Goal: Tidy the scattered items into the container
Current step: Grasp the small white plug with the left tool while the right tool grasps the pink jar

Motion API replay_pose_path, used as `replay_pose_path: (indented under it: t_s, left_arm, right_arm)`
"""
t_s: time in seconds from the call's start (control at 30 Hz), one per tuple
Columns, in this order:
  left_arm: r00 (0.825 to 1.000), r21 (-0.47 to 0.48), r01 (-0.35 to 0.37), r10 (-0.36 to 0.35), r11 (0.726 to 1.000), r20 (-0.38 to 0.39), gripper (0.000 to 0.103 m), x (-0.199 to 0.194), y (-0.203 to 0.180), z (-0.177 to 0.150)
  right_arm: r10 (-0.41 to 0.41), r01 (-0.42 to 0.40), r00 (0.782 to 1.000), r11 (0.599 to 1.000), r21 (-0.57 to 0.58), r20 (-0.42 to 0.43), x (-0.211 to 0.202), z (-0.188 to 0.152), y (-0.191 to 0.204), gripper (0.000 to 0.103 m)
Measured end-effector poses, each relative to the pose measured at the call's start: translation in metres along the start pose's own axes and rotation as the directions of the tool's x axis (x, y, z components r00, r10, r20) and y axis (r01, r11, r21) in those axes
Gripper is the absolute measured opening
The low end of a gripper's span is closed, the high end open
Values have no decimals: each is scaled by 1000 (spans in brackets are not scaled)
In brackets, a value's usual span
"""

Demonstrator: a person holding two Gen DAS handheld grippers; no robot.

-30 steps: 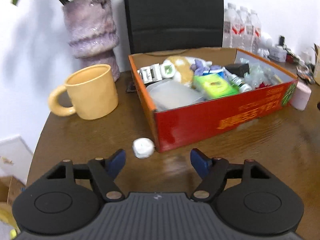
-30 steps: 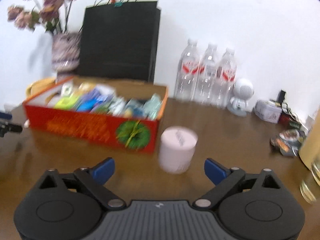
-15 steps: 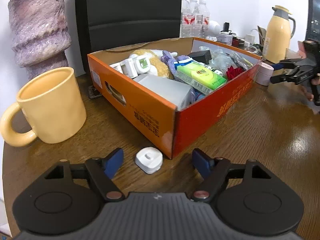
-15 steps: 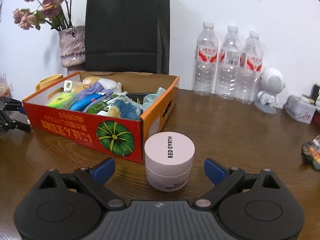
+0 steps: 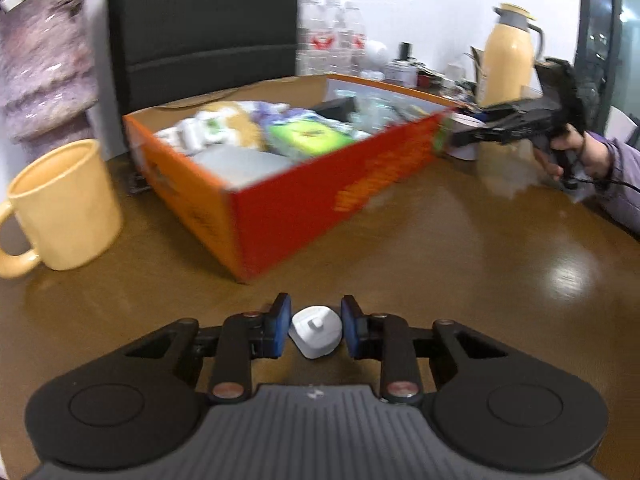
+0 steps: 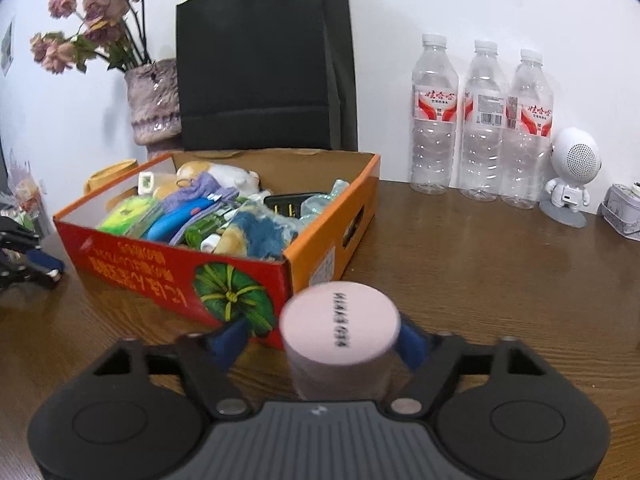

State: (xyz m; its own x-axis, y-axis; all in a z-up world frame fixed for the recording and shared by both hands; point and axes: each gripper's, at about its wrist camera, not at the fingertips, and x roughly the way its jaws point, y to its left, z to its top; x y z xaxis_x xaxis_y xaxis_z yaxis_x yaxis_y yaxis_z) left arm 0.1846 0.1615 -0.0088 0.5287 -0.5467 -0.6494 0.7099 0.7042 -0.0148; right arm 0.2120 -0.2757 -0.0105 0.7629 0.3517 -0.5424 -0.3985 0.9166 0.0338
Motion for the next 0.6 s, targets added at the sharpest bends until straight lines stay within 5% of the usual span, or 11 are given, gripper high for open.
replay_pose_path:
  t_s: [0.23,0.37,0.43,0.5,0.6]
  left_arm:
    - [998,107,31,-25,994,-58,28,10,-91,13]
    - [998,102,-21,28,995,-64,29,28,-141,27]
    - [996,90,-54,60,995,-69,40,35,-158,32]
    - [994,89,-68,74,994,-75,84,32,-169,31]
    - [992,125,-83,94,989,-87,93,26,-185,24]
  right_arm:
    - [83,-83,997,993,-79,3,-23,-15,41,54]
    - [153,-153,988,982,-115,-12,-39,-25,77,54]
    - [162,-162,987,980,-116,-14,-46,-29,93,55]
    - [153,-155,988,983,-99,-21,-49,-35,103,63]
    - [151,-152,988,985,-80,-24,-57,-39,108,80]
